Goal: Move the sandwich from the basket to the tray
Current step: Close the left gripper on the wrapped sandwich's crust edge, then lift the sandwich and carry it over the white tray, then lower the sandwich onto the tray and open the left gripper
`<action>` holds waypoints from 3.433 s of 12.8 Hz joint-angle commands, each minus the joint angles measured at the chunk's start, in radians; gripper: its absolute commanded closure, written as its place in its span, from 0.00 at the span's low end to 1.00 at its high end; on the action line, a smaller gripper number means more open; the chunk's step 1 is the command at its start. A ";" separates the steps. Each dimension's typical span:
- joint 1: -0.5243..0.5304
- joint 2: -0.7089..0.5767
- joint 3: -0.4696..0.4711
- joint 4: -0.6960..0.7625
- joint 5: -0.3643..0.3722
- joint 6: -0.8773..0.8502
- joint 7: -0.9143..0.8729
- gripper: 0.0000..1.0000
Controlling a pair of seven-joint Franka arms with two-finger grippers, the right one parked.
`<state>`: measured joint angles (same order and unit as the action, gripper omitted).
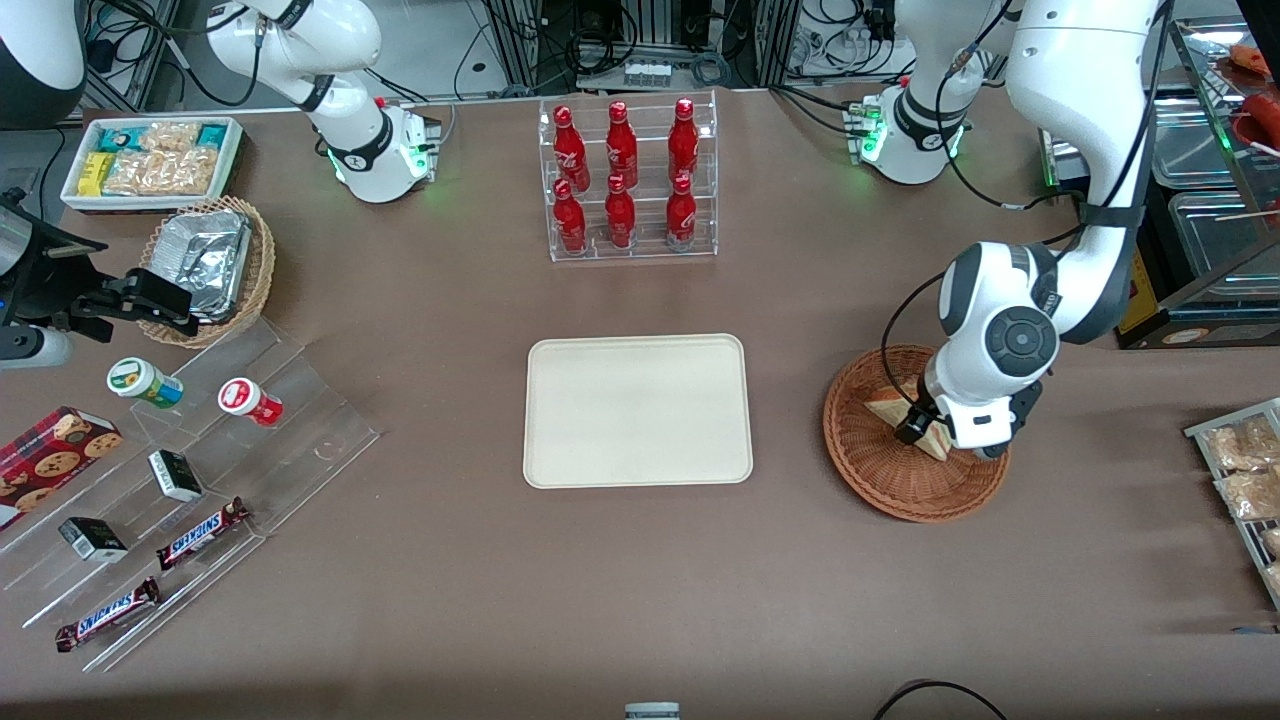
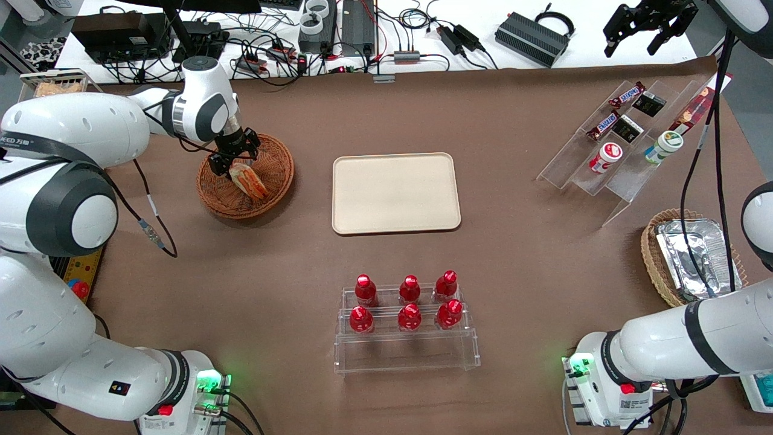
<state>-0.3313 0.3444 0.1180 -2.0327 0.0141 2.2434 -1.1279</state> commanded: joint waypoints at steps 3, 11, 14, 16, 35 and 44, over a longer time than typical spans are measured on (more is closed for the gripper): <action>-0.018 -0.008 0.008 -0.030 -0.003 0.022 -0.021 0.31; -0.014 -0.028 0.009 0.053 0.004 -0.141 0.005 1.00; -0.032 -0.056 0.000 0.239 0.009 -0.405 0.043 1.00; -0.083 -0.062 -0.005 0.322 0.009 -0.447 0.046 1.00; -0.402 0.367 -0.089 0.737 -0.040 -0.265 0.129 1.00; -0.428 0.427 -0.133 0.730 -0.031 -0.277 0.206 1.00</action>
<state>-0.7367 0.7553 -0.0235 -1.3293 -0.0114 1.9839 -0.9389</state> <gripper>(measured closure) 0.859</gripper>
